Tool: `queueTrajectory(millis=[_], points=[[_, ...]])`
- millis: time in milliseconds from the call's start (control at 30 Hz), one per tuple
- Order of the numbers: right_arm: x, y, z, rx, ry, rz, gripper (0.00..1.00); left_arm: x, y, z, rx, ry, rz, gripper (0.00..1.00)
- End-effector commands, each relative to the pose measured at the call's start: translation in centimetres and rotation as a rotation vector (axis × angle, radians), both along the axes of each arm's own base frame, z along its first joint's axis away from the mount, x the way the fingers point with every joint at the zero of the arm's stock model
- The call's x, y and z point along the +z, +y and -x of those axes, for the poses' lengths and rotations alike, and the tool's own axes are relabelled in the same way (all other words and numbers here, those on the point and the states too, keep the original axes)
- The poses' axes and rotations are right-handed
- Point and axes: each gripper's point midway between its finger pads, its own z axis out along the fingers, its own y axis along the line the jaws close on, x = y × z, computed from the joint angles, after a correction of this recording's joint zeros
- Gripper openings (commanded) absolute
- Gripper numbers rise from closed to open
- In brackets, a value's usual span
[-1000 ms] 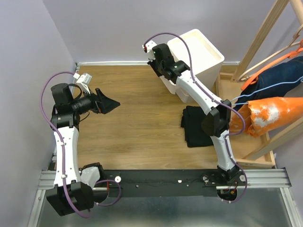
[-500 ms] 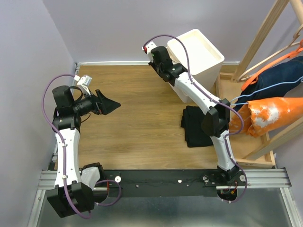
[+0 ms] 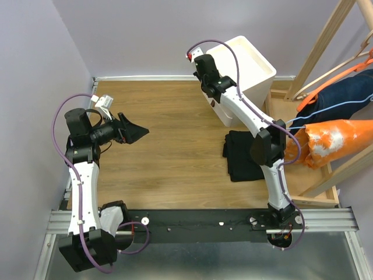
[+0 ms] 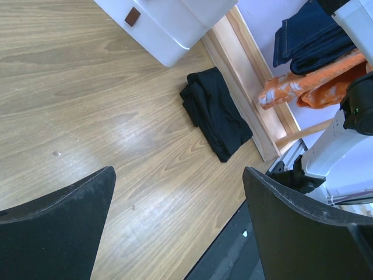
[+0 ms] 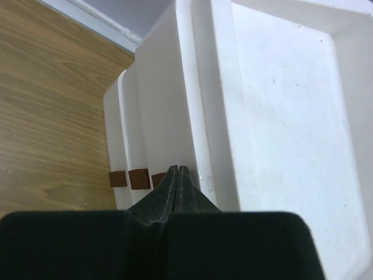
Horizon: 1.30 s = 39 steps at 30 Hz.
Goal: Sort the stationery into containers
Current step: Close the drawer in the storage box, then reset both arms
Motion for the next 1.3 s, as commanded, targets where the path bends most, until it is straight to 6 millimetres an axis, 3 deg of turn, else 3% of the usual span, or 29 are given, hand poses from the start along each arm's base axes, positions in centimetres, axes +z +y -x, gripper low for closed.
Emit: queueTrajectory(millis=[0,233,300,367,400,433,467,500,533,567,600,700,733,767,933,1033,1167,1267], points=[[-1.8,-3.4,-0.4,-0.088,0.028,0.072,0.01,0.2,0.0,0.1,0.005,-0.020,0.007,0.99],[-2.0,-4.5,-1.1,-0.111,0.026,0.070,0.01,0.4,0.1,-0.1,0.008,-0.020,0.011,0.99],[-2.3,-3.7,-0.7,-0.072,0.060,0.031,0.01,0.5,0.0,0.1,0.005,-0.026,0.008,0.99],[-0.8,-1.2,0.3,0.038,0.099,-0.101,0.04,0.6,0.0,0.3,0.002,-0.024,0.005,0.99],[-1.3,1.9,2.3,0.212,0.203,-0.184,0.14,0.6,0.0,0.3,0.000,-0.038,-0.009,0.99],[-0.6,3.5,3.7,0.301,0.238,-0.240,0.27,0.8,0.0,0.5,-0.001,-0.034,-0.013,0.99],[1.6,5.1,5.8,0.397,0.256,-0.313,0.39,0.8,0.1,0.6,0.001,-0.040,-0.022,0.99],[2.1,6.3,7.6,0.477,0.302,-0.368,0.59,0.9,0.1,0.5,0.001,-0.048,-0.033,0.99],[3.0,8.4,9.9,0.602,0.351,-0.461,0.70,1.1,0.4,0.2,0.018,-0.066,-0.060,0.99],[1.9,8.7,11.6,0.587,0.425,-0.538,0.82,1.1,0.8,-0.1,0.036,-0.073,-0.079,0.99],[4.7,8.9,12.4,0.598,0.365,-0.611,0.99,0.9,1.1,-0.7,0.054,-0.066,-0.093,0.99],[4.7,7.5,13.3,0.393,0.387,-0.726,1.00,0.4,2.9,-2.9,0.148,-0.054,-0.177,0.99],[4.4,6.2,12.6,0.298,0.357,-0.709,1.00,0.5,3.5,-3.5,0.184,-0.053,-0.208,0.99],[4.3,5.5,12.6,0.241,0.346,-0.710,1.00,-0.2,5.4,-4.8,0.287,-0.036,-0.276,0.99],[6.4,0.0,13.7,0.098,0.187,-0.626,1.00,-1.9,8.8,-7.8,0.446,0.021,-0.404,0.99],[7.3,-2.3,14.7,0.073,0.119,-0.578,1.00,-2.1,9.2,-9.4,0.448,0.028,-0.437,0.99],[6.7,-6.6,17.2,0.002,0.053,-0.489,1.00,-2.1,8.6,-11.2,0.423,0.041,-0.433,0.99],[6.5,-8.5,18.1,-0.033,0.014,-0.454,1.00,-2.0,7.8,-12.2,0.404,0.026,-0.438,0.99]])
